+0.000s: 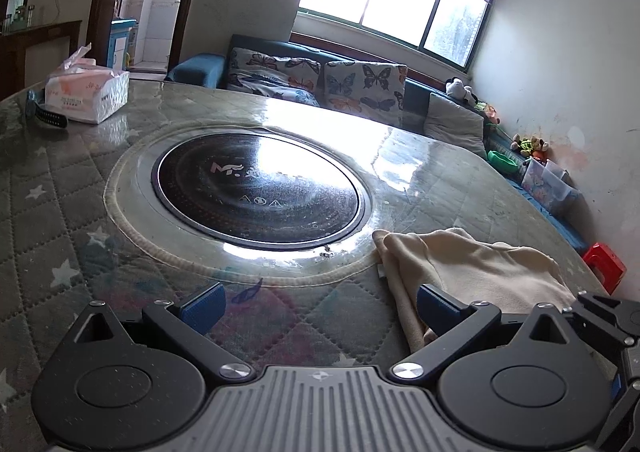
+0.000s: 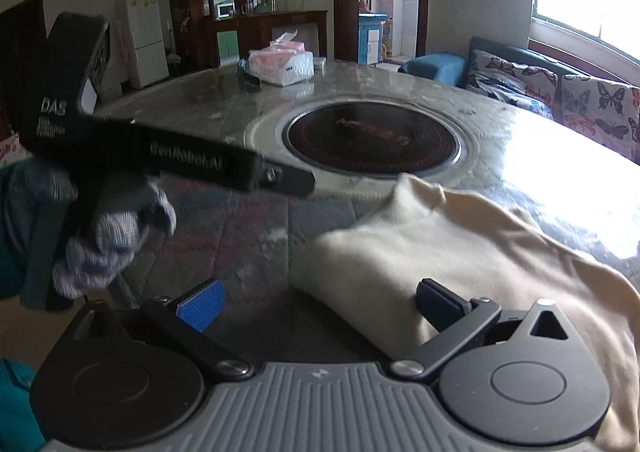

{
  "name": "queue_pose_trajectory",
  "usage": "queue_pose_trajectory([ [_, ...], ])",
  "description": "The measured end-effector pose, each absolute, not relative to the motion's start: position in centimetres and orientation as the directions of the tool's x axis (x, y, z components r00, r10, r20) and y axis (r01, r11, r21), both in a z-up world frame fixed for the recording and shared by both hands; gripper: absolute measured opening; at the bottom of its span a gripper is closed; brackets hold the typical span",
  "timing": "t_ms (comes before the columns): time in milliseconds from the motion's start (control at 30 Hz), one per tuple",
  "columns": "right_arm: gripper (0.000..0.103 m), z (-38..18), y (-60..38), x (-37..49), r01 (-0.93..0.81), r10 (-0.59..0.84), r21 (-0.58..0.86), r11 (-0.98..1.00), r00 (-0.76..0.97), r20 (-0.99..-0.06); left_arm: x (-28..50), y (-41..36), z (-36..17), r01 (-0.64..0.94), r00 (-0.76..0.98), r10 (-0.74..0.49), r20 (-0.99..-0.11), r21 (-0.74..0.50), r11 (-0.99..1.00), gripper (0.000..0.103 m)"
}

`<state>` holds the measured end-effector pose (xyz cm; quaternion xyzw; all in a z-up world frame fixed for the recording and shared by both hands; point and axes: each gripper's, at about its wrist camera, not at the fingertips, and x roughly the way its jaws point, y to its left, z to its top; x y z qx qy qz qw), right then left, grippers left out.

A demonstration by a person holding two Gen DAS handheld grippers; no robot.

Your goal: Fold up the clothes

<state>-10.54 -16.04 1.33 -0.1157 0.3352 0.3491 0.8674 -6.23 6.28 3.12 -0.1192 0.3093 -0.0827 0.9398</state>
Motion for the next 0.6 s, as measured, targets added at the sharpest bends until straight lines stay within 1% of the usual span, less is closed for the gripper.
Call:
queue_pose_trajectory([
  [133,0.103,0.4,-14.4,-10.1,-0.699,0.512,0.018,0.715,0.507,-0.693,-6.1,6.6,2.9,0.078,0.784,-0.236,-0.575,-0.285,0.955,0.103],
  [233,0.103,0.1,-13.6,-10.5,-0.703,0.476,-0.046,0.709,0.527,-0.704,-6.1,6.5,3.0,0.088,0.776,-0.246,-0.581,-0.286,0.954,0.103],
  [367,0.103,1.4,-13.4,-10.9,-0.705,0.507,-0.028,0.709,0.537,-0.674,-5.9,6.1,3.3,0.106,0.769,-0.261,-0.583,-0.287,0.952,0.103],
  [500,0.103,0.6,-12.5,-10.7,-0.731,0.527,0.006,0.682,0.486,-0.697,-5.8,5.6,3.7,0.126,0.766,-0.275,-0.581,-0.284,0.95,0.103],
  [600,0.103,0.4,-12.1,-11.2,-0.737,0.516,-0.023,0.676,0.495,-0.699,-5.8,5.0,3.9,0.14,0.759,-0.281,-0.588,-0.274,0.952,0.103],
])
